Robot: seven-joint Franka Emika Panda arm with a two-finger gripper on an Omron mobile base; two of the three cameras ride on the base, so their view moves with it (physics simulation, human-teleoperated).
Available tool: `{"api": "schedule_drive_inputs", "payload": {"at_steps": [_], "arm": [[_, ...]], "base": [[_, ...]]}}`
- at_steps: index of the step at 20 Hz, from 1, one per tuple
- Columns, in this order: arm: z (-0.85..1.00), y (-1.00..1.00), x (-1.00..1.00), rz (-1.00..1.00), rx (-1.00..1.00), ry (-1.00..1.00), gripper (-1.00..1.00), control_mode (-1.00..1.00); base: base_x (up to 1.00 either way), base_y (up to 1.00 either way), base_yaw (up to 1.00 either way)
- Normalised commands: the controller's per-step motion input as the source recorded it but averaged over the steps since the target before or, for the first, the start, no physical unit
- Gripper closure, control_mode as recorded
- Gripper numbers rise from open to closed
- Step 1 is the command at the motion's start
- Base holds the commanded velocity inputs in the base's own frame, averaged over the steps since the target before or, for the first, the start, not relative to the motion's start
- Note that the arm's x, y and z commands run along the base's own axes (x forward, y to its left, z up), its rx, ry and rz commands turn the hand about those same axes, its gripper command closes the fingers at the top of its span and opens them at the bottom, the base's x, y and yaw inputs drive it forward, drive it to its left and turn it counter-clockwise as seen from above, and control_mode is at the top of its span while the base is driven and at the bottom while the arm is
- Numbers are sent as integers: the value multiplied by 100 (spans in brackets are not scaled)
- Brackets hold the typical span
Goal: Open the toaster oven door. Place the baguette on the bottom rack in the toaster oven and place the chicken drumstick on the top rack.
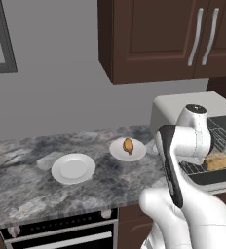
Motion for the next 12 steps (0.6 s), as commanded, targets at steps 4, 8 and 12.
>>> {"api": "schedule_drive_inputs", "payload": {"at_steps": [4, 8, 12], "arm": [[6, 50, 47, 18, -9, -7, -100, -100], [0, 38, 56, 15, -15, -28, -100, -100], [0, 33, 71, 7, -13, -17, -100, -100]], "base": [[0, 0, 0], [0, 0, 0], [0, 0, 0]]}}
